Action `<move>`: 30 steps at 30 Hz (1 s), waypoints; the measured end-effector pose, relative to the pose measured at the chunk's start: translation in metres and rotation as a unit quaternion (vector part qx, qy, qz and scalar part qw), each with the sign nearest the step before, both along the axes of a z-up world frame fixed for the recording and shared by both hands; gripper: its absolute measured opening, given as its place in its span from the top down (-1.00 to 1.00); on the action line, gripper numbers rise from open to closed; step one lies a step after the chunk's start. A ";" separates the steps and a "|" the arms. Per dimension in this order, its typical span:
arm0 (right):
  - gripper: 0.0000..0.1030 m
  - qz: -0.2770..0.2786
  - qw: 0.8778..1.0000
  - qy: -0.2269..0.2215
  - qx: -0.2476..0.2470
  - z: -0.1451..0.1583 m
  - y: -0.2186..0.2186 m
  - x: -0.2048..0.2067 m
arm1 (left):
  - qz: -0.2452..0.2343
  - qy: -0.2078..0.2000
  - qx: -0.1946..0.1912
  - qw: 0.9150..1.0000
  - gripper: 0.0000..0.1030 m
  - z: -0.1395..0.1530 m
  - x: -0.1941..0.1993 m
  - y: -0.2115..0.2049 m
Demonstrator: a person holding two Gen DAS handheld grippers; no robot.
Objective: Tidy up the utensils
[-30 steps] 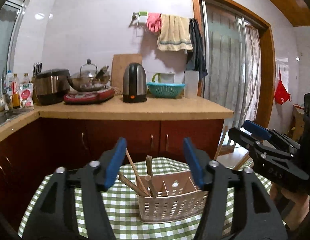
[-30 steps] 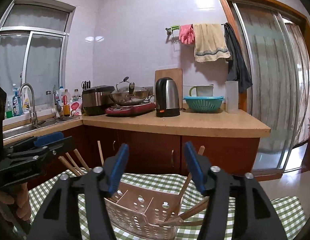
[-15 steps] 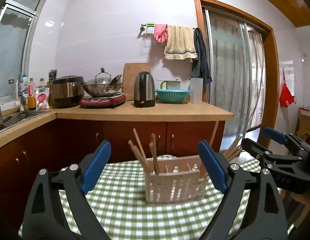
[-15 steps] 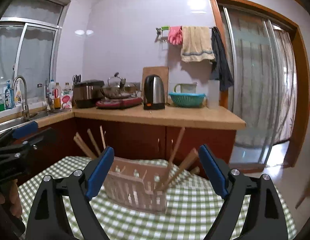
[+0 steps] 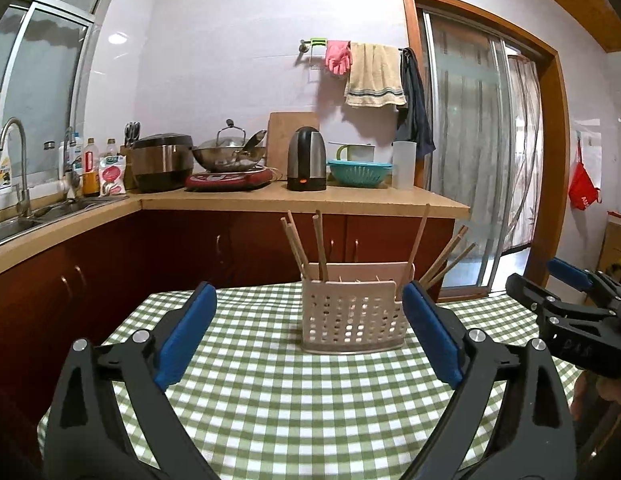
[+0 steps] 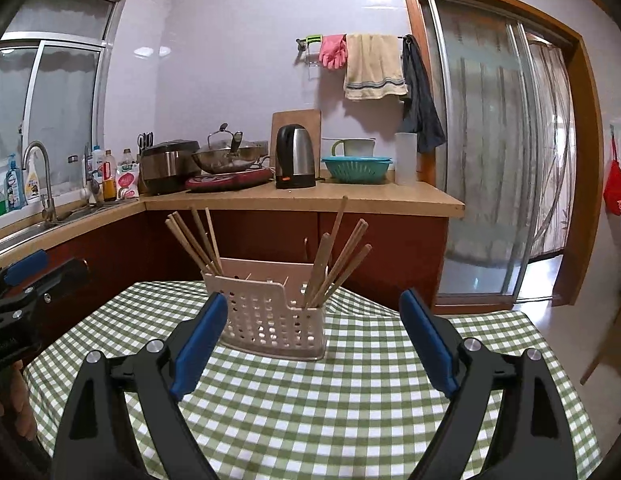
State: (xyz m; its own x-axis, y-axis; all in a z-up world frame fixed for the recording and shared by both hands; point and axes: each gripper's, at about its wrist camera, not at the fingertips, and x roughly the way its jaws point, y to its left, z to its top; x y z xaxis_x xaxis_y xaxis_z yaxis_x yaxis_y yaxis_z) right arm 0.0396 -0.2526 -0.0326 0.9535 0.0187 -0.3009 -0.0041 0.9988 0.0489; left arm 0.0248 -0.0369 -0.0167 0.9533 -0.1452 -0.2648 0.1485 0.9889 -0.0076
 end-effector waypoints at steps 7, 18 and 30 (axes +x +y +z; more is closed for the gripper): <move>-0.66 -0.005 1.000 -0.001 -0.002 0.005 0.000 -0.019 | 0.015 -0.003 -0.004 1.000 -0.83 0.003 -0.023 0.008; -0.68 -0.006 1.000 -0.017 -0.010 0.014 0.004 -0.038 | 0.014 -0.012 -0.007 1.000 -0.85 0.006 -0.041 0.007; -0.68 -0.006 1.000 -0.019 -0.010 0.014 0.005 -0.040 | 0.013 -0.014 -0.009 1.000 -0.85 0.005 -0.044 0.007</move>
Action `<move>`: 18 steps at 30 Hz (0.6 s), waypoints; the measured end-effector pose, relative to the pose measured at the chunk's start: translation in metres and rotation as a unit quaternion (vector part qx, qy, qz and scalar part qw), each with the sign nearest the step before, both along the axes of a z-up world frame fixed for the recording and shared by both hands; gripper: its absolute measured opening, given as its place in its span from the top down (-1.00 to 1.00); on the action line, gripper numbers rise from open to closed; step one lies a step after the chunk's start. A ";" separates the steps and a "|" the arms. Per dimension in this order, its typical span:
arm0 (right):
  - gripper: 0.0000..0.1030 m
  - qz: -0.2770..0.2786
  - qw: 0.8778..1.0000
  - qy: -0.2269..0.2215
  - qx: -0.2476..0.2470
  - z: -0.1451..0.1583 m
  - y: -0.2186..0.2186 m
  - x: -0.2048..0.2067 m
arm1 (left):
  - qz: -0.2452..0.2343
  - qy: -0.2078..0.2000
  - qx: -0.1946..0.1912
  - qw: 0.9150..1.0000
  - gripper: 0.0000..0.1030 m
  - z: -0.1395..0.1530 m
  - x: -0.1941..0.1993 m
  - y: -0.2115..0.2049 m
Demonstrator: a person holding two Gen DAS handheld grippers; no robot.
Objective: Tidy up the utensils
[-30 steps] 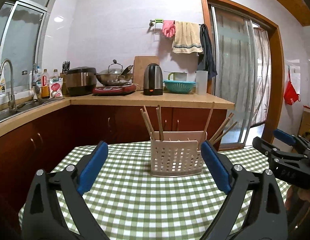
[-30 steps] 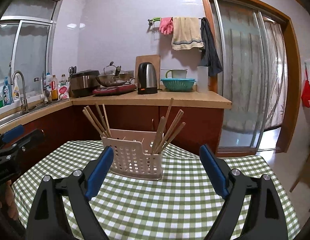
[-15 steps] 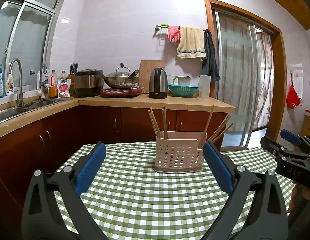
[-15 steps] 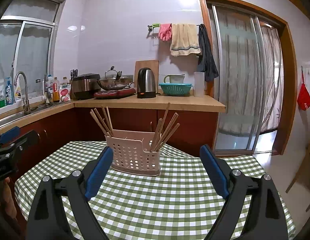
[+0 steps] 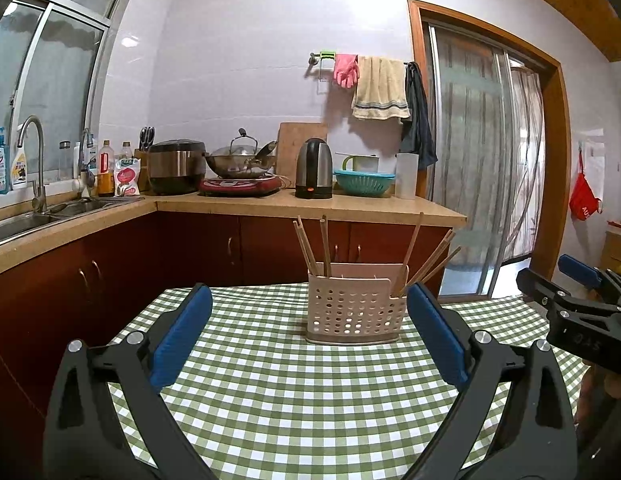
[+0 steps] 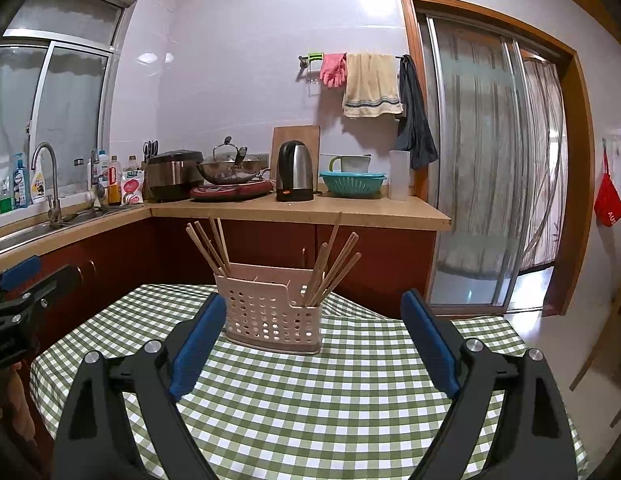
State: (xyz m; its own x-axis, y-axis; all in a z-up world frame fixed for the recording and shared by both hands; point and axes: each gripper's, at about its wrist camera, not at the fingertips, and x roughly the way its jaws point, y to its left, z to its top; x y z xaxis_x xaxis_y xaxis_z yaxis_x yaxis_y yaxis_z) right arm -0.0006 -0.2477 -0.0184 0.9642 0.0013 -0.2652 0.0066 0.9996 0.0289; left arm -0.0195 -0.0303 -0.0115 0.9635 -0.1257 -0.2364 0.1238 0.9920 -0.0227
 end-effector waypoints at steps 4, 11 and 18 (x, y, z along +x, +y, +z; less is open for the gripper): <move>-0.68 -0.001 1.000 0.001 -0.001 0.000 0.000 0.000 | 0.000 0.001 -0.001 1.000 -0.85 0.000 -0.001 0.000; -0.68 0.000 1.000 0.001 -0.001 0.000 0.000 -0.001 | 0.000 0.000 0.000 1.000 -0.88 0.000 -0.001 0.001; -0.68 0.000 1.000 0.001 -0.001 0.000 0.001 -0.001 | 0.002 -0.003 0.001 1.000 -0.91 0.002 -0.005 0.002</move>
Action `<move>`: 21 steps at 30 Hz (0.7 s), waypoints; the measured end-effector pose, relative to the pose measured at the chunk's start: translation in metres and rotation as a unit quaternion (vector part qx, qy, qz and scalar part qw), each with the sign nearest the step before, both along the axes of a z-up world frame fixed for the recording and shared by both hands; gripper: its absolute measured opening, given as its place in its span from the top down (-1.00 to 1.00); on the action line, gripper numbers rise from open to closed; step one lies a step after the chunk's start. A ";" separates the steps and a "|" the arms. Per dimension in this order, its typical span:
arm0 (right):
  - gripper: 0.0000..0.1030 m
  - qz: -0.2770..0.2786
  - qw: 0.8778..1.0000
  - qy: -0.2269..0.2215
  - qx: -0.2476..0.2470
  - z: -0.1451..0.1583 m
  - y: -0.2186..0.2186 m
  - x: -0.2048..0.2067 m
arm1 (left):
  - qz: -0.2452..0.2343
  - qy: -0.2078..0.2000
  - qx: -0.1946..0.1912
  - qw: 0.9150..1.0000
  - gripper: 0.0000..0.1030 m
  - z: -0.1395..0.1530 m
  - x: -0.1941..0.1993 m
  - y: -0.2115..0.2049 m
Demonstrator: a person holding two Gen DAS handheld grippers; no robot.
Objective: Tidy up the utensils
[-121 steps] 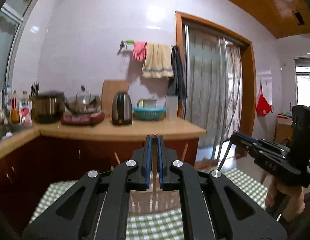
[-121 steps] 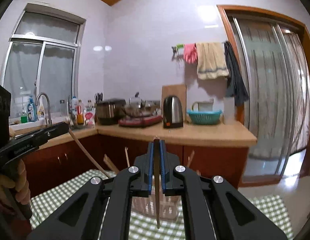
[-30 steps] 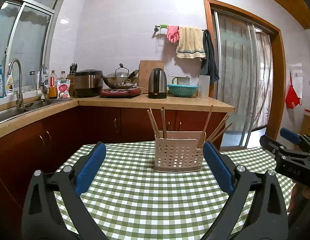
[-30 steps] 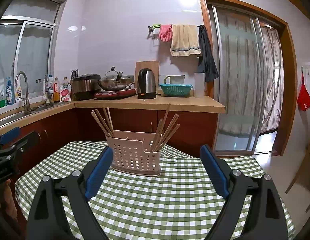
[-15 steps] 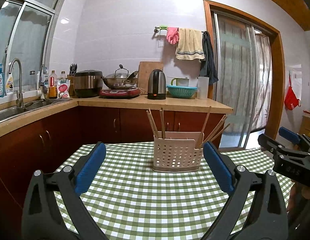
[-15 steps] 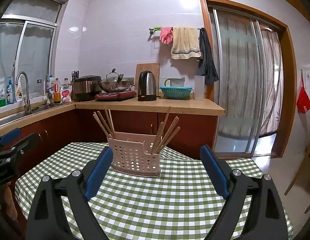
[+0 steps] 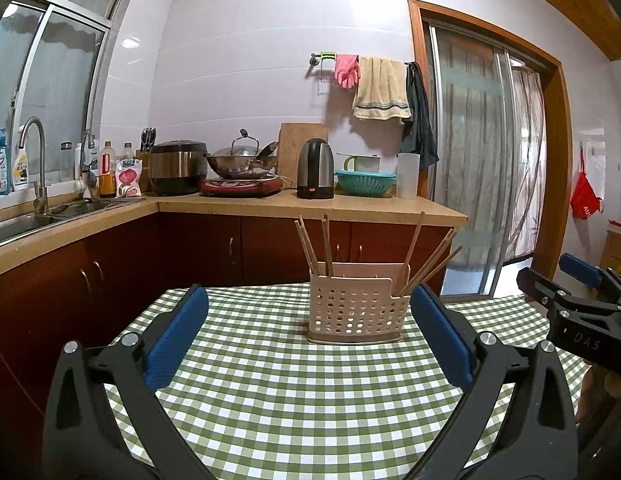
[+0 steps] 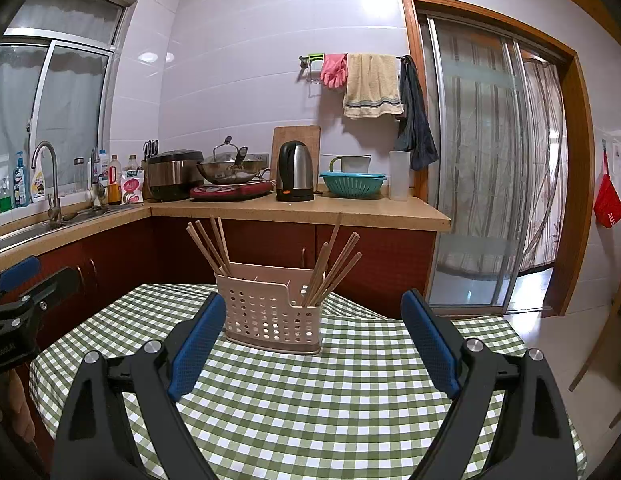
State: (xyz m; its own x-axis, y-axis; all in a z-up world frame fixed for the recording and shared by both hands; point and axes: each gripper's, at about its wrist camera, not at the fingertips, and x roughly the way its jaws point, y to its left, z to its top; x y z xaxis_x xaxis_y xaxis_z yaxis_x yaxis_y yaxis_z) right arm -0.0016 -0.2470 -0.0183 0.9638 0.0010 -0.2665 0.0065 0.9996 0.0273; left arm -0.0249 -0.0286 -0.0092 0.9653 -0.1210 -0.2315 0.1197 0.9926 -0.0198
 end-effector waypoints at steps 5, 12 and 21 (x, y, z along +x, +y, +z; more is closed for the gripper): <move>-0.68 0.000 1.000 0.001 -0.001 0.000 0.000 0.000 | 0.003 0.000 0.004 1.000 -0.91 0.003 0.001 0.000; -0.68 0.001 1.000 0.003 -0.001 0.004 0.000 -0.001 | 0.007 0.003 0.017 1.000 -0.92 0.003 0.007 -0.002; -0.68 0.003 1.000 0.011 -0.002 -0.002 -0.001 0.002 | 0.006 -0.008 0.030 1.000 -0.92 0.000 0.009 -0.006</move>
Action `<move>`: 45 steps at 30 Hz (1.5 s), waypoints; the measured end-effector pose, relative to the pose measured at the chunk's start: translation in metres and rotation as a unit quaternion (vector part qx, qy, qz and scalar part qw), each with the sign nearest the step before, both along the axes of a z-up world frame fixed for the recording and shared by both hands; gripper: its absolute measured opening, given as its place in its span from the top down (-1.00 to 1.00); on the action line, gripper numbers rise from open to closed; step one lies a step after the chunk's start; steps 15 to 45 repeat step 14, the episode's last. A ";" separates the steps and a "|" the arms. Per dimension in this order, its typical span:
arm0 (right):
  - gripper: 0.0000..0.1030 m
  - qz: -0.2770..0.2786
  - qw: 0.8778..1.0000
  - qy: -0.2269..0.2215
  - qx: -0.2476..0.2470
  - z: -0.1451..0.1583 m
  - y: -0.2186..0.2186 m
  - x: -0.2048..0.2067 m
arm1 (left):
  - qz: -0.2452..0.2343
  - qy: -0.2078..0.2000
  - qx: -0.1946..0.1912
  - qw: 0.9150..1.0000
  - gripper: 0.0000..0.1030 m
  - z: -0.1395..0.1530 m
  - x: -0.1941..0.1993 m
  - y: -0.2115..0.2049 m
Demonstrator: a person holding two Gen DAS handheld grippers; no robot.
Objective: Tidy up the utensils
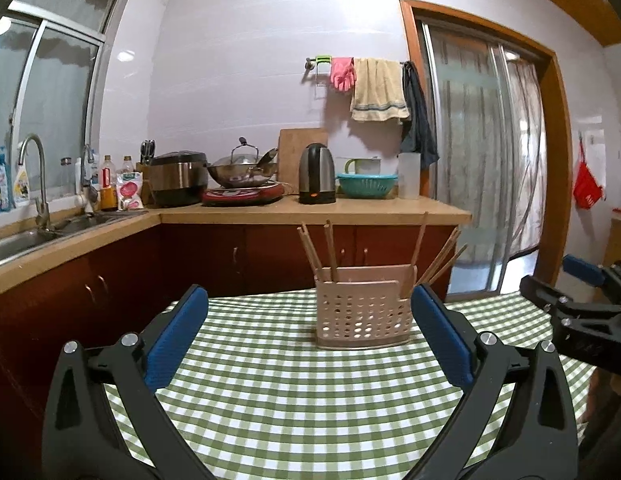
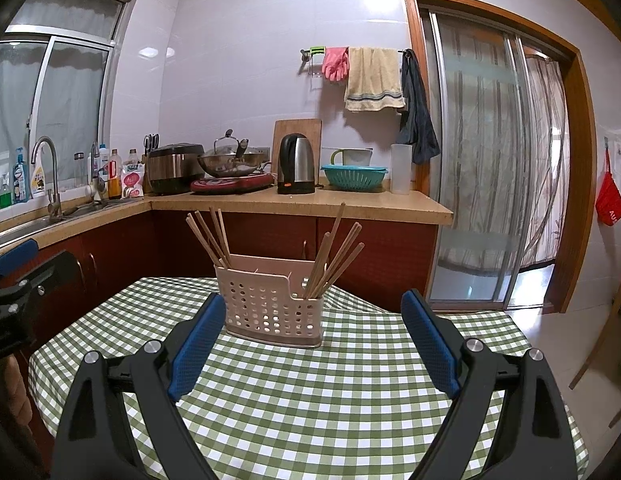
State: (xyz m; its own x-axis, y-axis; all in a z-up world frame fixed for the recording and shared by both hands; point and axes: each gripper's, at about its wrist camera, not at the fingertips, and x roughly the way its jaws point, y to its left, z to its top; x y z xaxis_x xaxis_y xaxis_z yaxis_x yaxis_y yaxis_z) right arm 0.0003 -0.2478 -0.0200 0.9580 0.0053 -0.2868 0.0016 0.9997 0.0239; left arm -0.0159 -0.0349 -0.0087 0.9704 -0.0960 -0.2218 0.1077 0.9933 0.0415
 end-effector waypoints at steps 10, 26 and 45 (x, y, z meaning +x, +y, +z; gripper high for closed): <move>-0.68 -0.002 1.000 0.007 0.002 -0.005 -0.005 0.005 | 0.004 0.027 -0.012 1.000 -0.92 -0.011 0.013 0.006; -0.68 -0.002 1.000 0.010 0.002 -0.008 -0.005 0.006 | 0.012 0.029 -0.001 1.000 -0.92 -0.015 0.015 0.005; -0.68 -0.002 1.000 0.010 0.002 -0.008 -0.005 0.006 | 0.012 0.029 -0.001 1.000 -0.92 -0.015 0.015 0.005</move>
